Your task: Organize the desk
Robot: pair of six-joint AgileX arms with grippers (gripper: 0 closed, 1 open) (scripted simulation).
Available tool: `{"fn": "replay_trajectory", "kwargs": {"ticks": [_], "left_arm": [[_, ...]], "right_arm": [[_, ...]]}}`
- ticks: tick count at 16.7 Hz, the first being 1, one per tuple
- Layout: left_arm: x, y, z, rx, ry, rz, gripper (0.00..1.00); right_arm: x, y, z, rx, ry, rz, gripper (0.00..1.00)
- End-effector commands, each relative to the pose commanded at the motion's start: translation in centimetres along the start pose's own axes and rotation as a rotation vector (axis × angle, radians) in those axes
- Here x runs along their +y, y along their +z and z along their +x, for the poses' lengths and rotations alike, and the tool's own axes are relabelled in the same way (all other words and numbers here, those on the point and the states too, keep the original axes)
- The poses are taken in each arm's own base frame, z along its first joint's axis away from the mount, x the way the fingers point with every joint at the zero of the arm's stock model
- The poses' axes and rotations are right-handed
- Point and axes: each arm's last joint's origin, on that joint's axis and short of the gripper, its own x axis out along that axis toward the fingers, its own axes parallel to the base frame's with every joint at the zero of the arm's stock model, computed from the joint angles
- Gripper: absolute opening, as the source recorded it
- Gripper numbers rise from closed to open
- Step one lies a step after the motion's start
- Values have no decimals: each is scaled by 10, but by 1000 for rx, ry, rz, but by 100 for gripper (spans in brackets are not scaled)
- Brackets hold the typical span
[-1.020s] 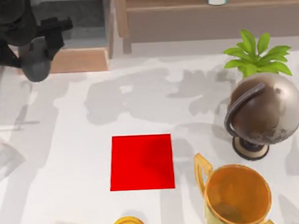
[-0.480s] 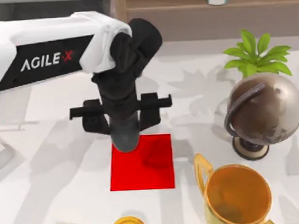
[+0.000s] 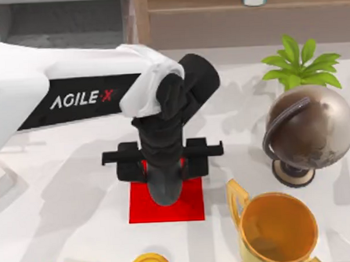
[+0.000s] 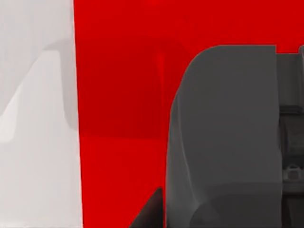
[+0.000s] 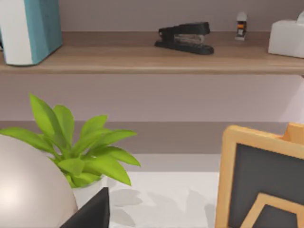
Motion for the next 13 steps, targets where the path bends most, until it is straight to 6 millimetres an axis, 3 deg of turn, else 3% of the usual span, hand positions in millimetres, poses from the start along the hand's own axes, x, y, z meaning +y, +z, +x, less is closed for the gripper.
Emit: {"fn": "replay_trajectory", "kwargs": {"ticks": [13], "left_arm": [[-1, 6, -15, -45, -42, -7, 0]], "right_arm": [[0, 0, 0, 0, 0, 0, 100]]}}
